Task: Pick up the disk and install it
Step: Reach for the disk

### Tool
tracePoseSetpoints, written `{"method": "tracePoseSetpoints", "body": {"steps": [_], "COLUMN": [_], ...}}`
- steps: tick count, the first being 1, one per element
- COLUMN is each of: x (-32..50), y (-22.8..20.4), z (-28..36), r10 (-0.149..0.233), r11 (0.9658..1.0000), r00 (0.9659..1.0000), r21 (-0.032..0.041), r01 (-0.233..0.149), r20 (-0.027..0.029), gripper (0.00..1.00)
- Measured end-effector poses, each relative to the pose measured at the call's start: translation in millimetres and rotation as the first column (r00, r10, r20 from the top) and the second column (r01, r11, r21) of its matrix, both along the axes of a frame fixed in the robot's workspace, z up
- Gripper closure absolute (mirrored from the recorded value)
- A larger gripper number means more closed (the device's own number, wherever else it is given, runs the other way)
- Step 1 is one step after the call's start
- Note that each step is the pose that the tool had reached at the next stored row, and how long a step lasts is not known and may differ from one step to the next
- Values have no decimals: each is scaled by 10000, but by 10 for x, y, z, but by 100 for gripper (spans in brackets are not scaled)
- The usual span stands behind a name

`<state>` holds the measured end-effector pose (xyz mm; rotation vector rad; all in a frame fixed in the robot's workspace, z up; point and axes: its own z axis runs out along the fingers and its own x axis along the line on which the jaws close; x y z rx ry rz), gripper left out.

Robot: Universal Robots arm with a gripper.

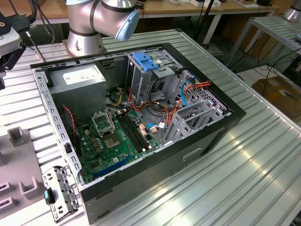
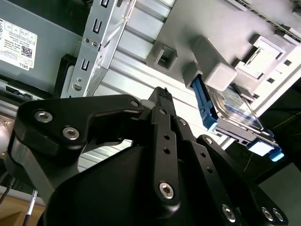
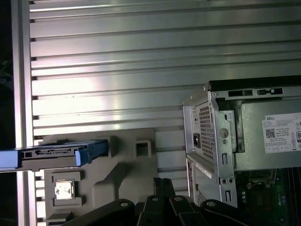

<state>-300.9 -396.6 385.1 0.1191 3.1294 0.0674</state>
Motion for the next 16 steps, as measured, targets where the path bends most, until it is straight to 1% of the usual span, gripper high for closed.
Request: {"method": "tracePoseSetpoints", "body": {"steps": [10,16], "x": [-164,-230], "y": [0,0], "z": [-3,-4], "r10": [-1,-1], "r11": [10000,10000], "r00": [10000,10000], "r21": [1,1], "r01": [1,1], "r20": [1,0], "gripper": [89,89]}}
